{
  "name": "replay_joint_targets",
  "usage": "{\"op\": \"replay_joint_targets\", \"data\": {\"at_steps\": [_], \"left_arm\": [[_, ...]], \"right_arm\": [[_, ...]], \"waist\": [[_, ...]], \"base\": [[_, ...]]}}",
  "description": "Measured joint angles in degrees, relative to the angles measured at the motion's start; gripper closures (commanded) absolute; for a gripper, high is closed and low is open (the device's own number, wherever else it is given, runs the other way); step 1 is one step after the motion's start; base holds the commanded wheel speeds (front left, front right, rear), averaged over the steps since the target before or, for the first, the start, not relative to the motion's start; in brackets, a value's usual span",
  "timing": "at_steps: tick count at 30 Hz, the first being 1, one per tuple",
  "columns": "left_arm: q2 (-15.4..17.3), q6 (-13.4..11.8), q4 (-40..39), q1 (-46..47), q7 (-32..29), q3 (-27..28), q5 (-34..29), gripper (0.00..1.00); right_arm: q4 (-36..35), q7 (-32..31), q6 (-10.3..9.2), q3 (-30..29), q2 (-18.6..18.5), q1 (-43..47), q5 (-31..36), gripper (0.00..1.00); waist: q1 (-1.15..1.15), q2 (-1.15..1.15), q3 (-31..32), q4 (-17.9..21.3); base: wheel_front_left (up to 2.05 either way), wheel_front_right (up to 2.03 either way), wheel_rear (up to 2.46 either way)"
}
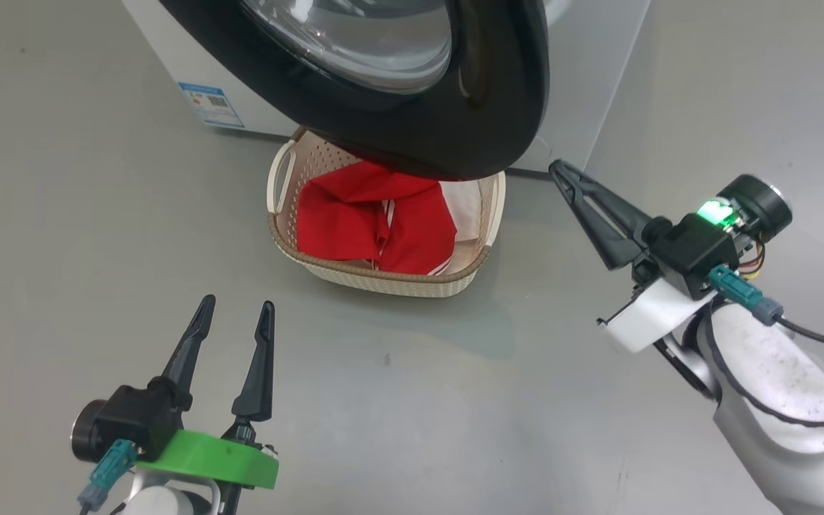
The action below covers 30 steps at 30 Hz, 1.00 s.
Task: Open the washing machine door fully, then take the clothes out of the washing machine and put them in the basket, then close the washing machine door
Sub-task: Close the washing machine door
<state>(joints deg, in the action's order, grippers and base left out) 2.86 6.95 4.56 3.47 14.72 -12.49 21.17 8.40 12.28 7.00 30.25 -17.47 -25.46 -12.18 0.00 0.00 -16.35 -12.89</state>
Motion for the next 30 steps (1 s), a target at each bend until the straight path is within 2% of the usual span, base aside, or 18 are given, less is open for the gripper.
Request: {"op": "replay_joint_targets", "data": {"at_steps": [8, 17, 30], "left_arm": [[-0.3, 0.0, -0.1, 3.1, 0.0, -1.2, 1.0, 0.0], [-0.6, 0.0, -0.1, 5.4, 0.0, -2.1, 1.6, 0.0], [-0.8, 0.0, 0.0, 7.0, 0.0, -3.0, 2.8, 0.0]], "right_arm": [[2.4, -0.9, 0.0, 0.6, -2.0, -6.4, -1.9, 1.0], [5.2, -0.9, 0.0, 1.8, -2.6, -12.6, -4.1, 1.0], [8.8, -0.4, 0.1, 1.6, -3.3, -17.7, -7.1, 1.0]], "waist": [[0.0, 0.0, -4.9, -3.4], [0.0, 0.0, -9.0, -6.6], [0.0, 0.0, -12.7, -8.1]], "base": [[0.0, 0.0, 0.0], [0.0, 0.0, 0.0], [0.0, 0.0, 0.0]]}}
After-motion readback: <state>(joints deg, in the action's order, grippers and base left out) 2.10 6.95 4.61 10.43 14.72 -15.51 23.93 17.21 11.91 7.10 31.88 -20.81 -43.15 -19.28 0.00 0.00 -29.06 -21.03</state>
